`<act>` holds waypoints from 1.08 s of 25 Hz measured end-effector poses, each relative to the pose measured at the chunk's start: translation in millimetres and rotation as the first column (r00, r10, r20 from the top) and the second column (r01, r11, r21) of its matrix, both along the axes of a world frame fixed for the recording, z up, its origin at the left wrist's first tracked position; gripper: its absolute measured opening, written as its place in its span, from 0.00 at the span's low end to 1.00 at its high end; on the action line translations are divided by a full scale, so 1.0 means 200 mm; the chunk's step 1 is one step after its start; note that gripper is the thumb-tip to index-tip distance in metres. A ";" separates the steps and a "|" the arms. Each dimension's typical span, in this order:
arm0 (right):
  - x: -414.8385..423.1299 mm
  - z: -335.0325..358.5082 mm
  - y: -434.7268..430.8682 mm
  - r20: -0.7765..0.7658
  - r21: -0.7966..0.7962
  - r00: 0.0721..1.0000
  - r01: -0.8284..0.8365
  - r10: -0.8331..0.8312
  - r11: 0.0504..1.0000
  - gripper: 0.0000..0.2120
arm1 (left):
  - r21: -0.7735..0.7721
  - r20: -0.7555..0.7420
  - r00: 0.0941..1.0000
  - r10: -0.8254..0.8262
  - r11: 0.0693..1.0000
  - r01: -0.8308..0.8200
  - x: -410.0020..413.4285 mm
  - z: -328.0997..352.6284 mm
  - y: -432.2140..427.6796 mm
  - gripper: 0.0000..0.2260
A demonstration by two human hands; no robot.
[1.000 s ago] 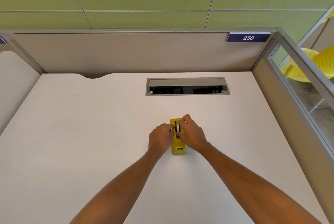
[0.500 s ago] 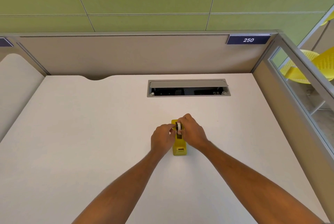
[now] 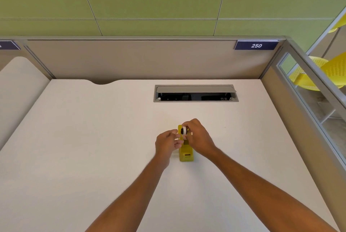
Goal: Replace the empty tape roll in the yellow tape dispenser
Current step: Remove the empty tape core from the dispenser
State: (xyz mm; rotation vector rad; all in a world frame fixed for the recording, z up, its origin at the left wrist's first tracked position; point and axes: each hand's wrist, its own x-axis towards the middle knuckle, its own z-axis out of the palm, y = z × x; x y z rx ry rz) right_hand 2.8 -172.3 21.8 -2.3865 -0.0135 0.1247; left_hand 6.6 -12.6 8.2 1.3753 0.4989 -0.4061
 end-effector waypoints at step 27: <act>-0.30 0.04 0.08 0.085 0.342 0.990 0.074 -0.110 0.937 0.22 | -0.457 -0.057 0.998 -0.023 0.889 -0.006 -0.27 0.05 0.08 0.08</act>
